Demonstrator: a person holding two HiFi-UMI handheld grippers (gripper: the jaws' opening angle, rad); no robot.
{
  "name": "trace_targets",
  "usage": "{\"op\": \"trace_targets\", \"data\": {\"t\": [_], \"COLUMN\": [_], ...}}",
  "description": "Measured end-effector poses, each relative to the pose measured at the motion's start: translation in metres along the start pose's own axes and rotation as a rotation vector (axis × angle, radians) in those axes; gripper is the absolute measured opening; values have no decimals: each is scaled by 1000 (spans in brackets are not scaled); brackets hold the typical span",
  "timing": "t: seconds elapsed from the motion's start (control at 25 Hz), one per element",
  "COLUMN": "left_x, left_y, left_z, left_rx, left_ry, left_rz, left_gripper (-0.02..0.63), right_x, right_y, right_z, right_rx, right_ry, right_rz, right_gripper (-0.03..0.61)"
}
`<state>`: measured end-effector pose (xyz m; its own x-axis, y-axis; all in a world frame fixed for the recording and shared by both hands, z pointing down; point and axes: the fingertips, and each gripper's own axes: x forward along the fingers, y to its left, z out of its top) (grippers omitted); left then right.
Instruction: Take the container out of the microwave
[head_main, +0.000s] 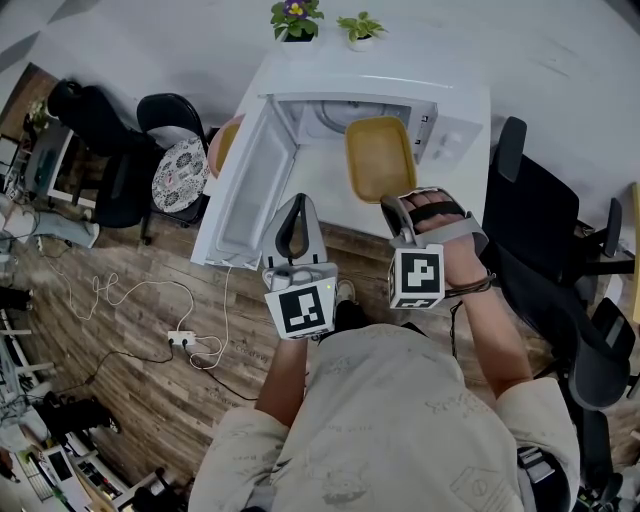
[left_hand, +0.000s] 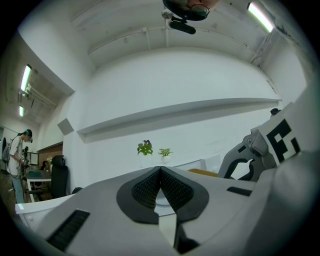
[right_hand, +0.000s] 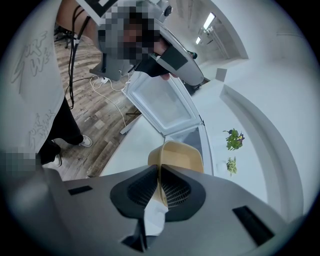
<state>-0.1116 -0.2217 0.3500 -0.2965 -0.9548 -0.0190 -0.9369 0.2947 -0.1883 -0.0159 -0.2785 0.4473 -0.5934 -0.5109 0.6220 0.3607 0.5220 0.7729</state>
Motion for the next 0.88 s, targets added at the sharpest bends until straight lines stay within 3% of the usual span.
{"op": "trace_targets", "data": {"t": [0.88], "left_x": [2], "left_y": [-1], "left_z": [-9], "left_rx": [-3], "left_ry": [18], "left_rz": [-5], "left_gripper": [8], "right_x": [3], "right_y": [2], "right_z": [5], "right_rx": [18], "right_ry": [-18], "right_rz": [11], "right_gripper": [37]}}
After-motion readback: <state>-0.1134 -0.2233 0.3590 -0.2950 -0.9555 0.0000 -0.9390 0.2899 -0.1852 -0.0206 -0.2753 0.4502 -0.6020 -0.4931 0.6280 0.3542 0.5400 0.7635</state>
